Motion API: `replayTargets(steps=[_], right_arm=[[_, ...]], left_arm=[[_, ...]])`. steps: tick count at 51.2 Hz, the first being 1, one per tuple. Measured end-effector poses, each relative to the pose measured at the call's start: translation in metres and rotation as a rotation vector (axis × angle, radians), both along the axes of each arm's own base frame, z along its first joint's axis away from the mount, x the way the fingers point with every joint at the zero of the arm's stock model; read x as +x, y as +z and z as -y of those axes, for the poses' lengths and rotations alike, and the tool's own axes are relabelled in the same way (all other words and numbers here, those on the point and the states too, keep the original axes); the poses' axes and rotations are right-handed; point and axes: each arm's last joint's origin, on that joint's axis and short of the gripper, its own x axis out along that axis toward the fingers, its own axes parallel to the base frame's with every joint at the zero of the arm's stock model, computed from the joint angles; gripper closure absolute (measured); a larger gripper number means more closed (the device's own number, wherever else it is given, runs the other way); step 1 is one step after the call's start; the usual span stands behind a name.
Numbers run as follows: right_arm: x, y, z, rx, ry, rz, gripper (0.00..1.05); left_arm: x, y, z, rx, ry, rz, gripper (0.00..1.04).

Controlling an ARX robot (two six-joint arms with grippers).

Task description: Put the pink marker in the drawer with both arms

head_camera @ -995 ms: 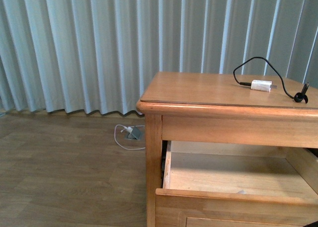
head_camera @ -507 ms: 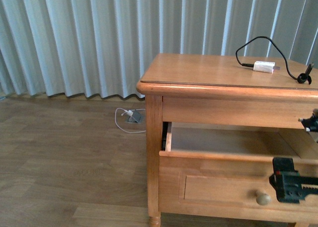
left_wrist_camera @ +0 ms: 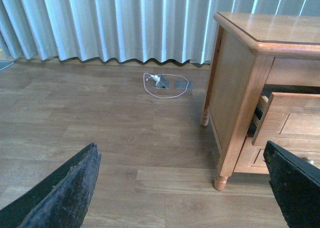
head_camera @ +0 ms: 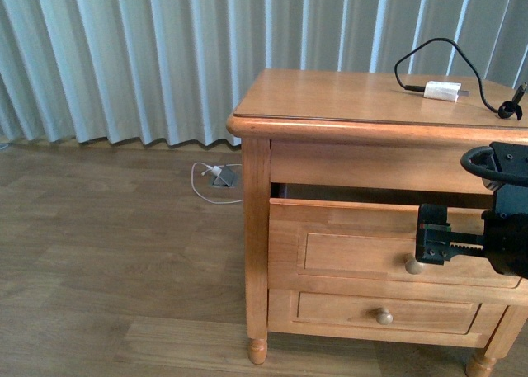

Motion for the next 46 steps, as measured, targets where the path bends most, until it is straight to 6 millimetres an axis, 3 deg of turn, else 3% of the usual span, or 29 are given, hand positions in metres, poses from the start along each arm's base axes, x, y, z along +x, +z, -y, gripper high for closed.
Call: replayTargets(steps=[28,46], right_arm=[[0.034,-0.015,0.005,0.014,-0.127,0.074,0.08],[0.035,-0.016,0.005,0.014,-0.12,0.073,0.08]], left_arm=[[0.0,0.0,0.0,0.0,0.0,0.0,0.06],[0.0,0.0,0.0,0.0,0.0,0.0,0.06]])
